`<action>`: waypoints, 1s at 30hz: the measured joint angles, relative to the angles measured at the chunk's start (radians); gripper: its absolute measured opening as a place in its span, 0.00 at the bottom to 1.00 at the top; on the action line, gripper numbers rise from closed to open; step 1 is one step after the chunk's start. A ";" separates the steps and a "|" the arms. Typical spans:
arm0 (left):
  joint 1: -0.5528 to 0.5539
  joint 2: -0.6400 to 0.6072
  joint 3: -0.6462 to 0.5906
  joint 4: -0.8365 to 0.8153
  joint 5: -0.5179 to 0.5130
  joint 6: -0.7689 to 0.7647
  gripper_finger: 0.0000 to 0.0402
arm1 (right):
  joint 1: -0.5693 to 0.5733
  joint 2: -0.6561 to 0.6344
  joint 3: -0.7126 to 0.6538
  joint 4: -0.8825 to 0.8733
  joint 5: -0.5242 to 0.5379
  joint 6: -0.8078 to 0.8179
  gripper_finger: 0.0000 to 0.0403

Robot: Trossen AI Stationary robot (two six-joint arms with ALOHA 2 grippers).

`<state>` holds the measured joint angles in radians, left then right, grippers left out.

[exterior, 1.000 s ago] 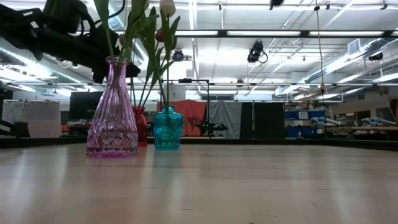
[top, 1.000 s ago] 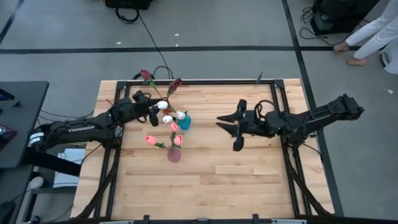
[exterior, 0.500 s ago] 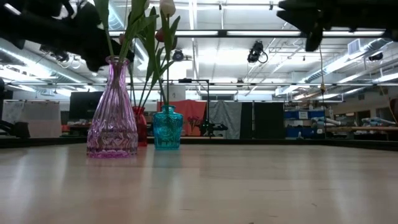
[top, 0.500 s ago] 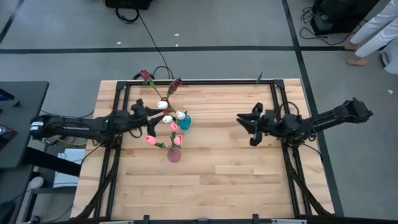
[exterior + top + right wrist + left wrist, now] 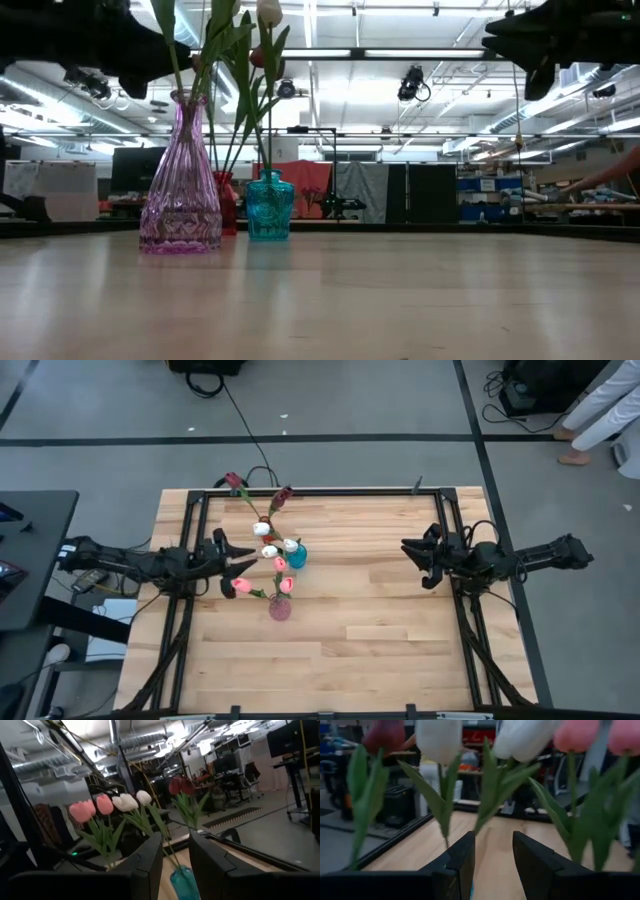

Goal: Sort flowers into vase by color
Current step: Return to Home Position

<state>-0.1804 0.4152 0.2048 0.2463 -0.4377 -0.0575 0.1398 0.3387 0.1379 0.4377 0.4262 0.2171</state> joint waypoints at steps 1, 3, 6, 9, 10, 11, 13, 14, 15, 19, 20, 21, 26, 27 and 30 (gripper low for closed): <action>-0.012 -0.004 -0.028 0.045 0.000 0.001 0.34 | 0.000 -0.012 0.000 -0.017 0.000 0.000 0.26; -0.033 -0.006 -0.089 0.147 0.000 0.001 0.34 | 0.000 -0.028 0.000 -0.038 -0.007 -0.010 0.26; -0.060 -0.005 -0.170 0.286 0.001 0.006 0.34 | 0.000 -0.033 -0.006 -0.050 -0.011 -0.031 0.26; -0.080 -0.005 -0.196 0.327 0.005 0.027 0.34 | -0.003 -0.032 -0.044 -0.006 -0.007 -0.030 0.26; -0.085 -0.005 -0.196 0.320 0.012 0.029 0.34 | -0.006 -0.032 -0.066 0.032 -0.003 -0.029 0.26; -0.090 -0.005 -0.196 0.325 0.019 0.030 0.34 | -0.008 -0.032 -0.091 0.077 0.002 -0.029 0.26; -0.096 -0.005 -0.196 0.336 0.035 0.035 0.34 | -0.012 -0.032 -0.133 0.141 0.010 -0.029 0.26; -0.097 -0.007 -0.196 0.339 0.036 0.047 0.34 | -0.015 -0.032 -0.130 0.132 0.017 -0.028 0.26; -0.097 -0.011 -0.196 0.339 0.038 0.052 0.34 | -0.015 -0.033 -0.129 0.125 0.022 -0.029 0.26; -0.097 -0.028 -0.196 0.339 0.038 0.047 0.34 | -0.015 -0.043 -0.129 0.128 0.032 -0.071 0.26; -0.097 -0.033 -0.196 0.340 0.038 0.047 0.34 | -0.014 -0.048 -0.129 0.129 0.052 -0.096 0.26; -0.097 -0.034 -0.196 0.341 0.036 0.048 0.34 | -0.014 -0.052 -0.128 0.132 0.081 -0.121 0.26; -0.097 -0.032 -0.196 0.333 0.031 0.075 0.34 | -0.015 -0.054 -0.128 0.131 0.194 -0.168 0.26; -0.097 -0.030 -0.196 0.333 0.031 0.075 0.34 | -0.015 -0.053 -0.128 0.131 0.195 -0.168 0.26; -0.097 -0.029 -0.196 0.332 0.031 0.076 0.34 | -0.014 -0.053 -0.128 0.131 0.191 -0.168 0.26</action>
